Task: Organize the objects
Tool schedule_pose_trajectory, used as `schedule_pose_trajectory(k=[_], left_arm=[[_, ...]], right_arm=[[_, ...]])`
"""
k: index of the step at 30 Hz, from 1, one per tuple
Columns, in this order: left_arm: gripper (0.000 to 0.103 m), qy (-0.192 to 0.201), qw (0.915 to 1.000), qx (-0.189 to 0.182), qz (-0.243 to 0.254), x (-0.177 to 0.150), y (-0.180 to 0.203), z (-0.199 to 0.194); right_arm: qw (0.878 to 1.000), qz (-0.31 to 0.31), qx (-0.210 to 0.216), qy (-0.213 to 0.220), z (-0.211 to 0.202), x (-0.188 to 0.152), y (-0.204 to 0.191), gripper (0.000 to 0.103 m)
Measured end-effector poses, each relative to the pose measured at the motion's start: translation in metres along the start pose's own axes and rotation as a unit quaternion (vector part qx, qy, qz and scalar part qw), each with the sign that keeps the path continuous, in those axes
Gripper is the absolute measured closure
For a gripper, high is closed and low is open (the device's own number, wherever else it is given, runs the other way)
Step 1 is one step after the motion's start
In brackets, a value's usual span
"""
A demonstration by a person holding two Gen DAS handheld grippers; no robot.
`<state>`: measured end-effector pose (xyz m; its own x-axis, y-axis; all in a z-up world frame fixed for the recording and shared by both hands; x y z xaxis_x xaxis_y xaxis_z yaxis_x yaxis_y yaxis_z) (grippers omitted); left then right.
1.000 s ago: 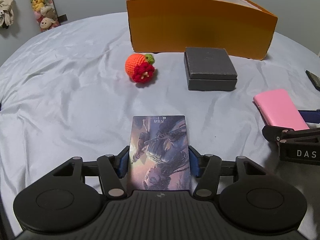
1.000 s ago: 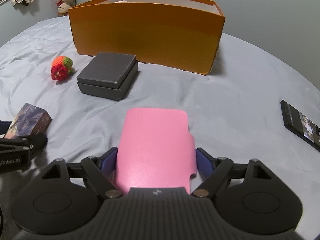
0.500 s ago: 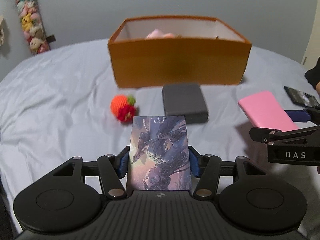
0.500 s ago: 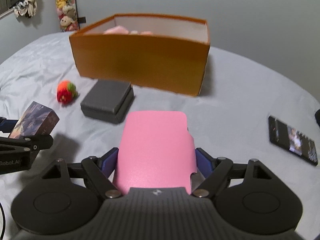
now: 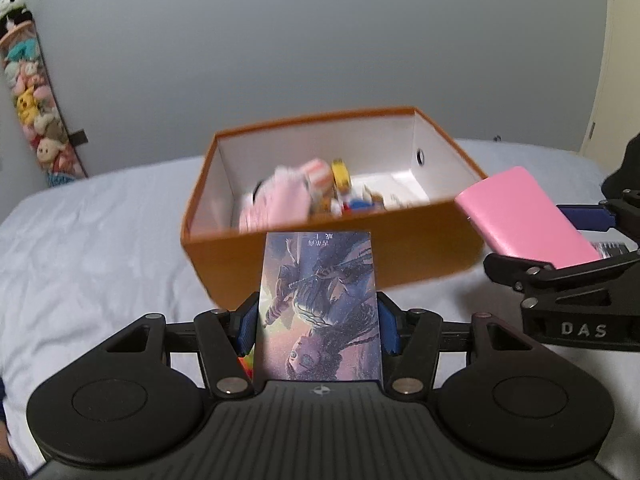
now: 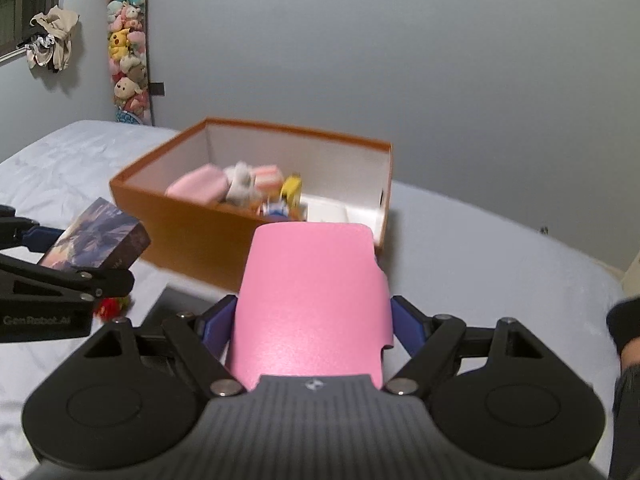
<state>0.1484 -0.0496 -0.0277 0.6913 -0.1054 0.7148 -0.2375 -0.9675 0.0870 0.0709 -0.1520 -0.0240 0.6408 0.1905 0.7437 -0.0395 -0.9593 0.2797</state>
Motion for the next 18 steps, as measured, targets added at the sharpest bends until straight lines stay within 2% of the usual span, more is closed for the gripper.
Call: schedule_pose_trajectory(k=[6,12,18], left_arm=[[0.037,0.021,0.9998,-0.002,0.001,0.036,-0.001,0.009],[0.037,0.021,0.9997,0.007,-0.011,0.062,-0.008,0.035],[0.037,0.012,0.9998,0.016,-0.003,0.077,-0.008,0.055]], right_arm=[[1.000,-0.002,-0.005,0.015,0.021,0.036,0.012,0.021],[1.000,0.001,-0.011,0.021,0.046,0.066,0.023,0.021],[1.000,-0.011,-0.017,0.014,0.075,0.088,0.031,0.021]])
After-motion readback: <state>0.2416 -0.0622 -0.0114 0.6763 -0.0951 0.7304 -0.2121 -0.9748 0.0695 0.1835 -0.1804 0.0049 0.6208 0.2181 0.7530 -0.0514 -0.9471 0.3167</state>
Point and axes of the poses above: each gripper's, at about its wrist camera, not at the fingertips, and z roughly the way its jaws point, y to its right, x to its top, the point moved 2 cm from there along z, roughly the way its jaws point, and after that the axes turned 15 degrees about -z, right-handed, at the moved point
